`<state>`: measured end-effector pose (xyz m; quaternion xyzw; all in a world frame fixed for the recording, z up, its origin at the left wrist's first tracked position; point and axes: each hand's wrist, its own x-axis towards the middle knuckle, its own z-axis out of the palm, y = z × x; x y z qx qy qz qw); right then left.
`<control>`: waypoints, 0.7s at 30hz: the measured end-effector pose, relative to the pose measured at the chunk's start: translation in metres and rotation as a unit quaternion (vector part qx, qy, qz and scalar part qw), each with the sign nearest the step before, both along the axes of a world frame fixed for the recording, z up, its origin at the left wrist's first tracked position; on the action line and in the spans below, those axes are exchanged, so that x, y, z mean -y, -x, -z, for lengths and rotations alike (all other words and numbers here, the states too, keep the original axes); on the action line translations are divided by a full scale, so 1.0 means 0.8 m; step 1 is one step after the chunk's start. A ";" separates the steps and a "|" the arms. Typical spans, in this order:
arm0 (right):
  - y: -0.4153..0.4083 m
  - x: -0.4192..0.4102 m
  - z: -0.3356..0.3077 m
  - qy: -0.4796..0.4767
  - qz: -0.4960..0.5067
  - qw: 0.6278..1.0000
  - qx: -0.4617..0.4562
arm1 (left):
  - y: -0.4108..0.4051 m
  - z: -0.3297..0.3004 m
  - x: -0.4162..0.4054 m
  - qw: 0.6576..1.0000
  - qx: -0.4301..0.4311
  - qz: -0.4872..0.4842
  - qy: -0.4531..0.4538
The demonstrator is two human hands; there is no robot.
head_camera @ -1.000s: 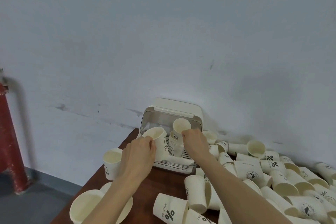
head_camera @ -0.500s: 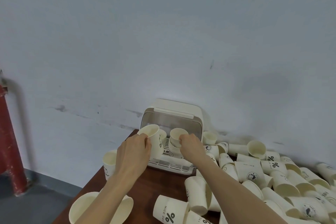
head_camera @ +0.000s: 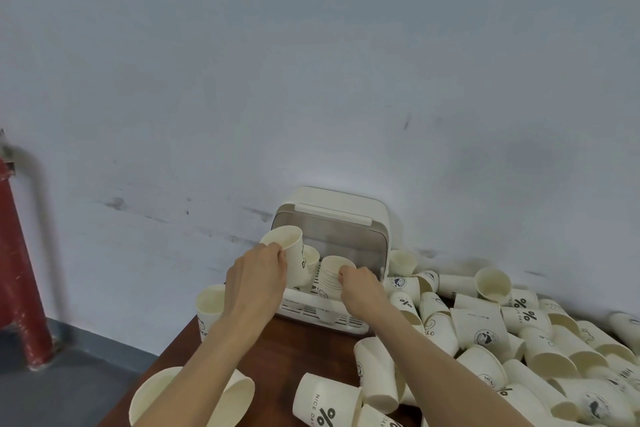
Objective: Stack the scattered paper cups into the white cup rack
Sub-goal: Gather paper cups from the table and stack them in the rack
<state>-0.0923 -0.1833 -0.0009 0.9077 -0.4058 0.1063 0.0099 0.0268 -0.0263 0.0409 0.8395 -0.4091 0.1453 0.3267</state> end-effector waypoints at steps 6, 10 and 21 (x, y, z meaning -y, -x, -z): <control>-0.005 -0.002 0.006 -0.023 -0.003 1.000 0.015 | -0.011 -0.005 0.028 0.999 0.037 0.024 0.006; -0.006 -0.005 0.011 -0.023 -0.009 0.999 0.022 | -0.019 0.001 0.053 0.997 0.072 0.040 -0.003; -0.009 -0.003 0.012 -0.034 -0.008 0.999 0.017 | -0.029 0.019 0.076 0.986 0.107 0.066 -0.109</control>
